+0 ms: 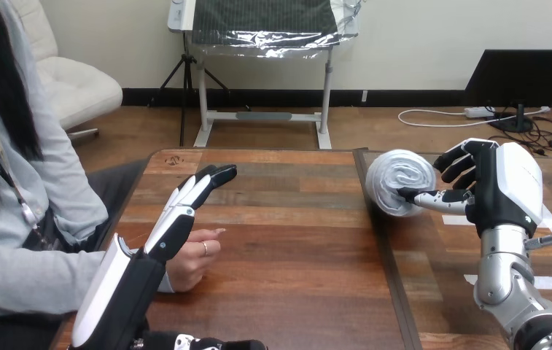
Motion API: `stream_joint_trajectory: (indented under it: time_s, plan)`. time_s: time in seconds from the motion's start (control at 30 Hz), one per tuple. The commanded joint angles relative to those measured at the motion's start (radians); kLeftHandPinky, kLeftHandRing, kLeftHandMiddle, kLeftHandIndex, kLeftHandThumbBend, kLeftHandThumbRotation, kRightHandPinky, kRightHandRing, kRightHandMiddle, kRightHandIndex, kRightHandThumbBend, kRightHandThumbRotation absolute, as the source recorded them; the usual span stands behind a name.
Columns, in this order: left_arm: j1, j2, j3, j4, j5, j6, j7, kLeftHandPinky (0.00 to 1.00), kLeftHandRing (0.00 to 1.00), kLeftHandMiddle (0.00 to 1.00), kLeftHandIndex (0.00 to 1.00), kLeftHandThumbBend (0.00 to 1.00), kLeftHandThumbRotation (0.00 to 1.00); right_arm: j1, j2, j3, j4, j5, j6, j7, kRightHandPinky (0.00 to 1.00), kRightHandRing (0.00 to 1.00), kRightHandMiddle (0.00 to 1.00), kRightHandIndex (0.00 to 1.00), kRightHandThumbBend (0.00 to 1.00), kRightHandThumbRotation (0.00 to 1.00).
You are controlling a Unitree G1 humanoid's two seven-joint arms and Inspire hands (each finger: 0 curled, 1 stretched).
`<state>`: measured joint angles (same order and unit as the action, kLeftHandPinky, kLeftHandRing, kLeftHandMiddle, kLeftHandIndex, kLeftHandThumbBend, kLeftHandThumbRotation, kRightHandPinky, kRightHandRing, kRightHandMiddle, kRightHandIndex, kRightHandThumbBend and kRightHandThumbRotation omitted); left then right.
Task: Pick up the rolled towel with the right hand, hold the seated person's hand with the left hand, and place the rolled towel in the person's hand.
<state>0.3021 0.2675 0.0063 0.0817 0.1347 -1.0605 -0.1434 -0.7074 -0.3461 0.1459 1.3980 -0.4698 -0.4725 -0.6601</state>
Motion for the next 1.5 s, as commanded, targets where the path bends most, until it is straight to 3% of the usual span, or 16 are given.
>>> stream_joint_trajectory:
  time_s: [0.0, 1.47]
  plan:
    - [-0.056, -0.006, 0.007, 0.018, 0.009, -0.014, 0.013, 1.0, 0.96, 0.93, 0.92, 1.0, 0.62, -0.035, -0.004, 0.0, -0.047, -0.001, -0.027, -0.039, 0.37, 0.4, 0.45, 0.45, 0.88, 0.0]
    - [-0.074, 0.001, 0.003, 0.041, 0.007, -0.007, 0.008, 1.0, 0.97, 0.93, 0.92, 1.0, 0.61, 0.035, 0.032, -0.002, -0.067, 0.012, -0.144, -0.049, 0.31, 0.36, 0.42, 0.45, 0.87, 0.0]
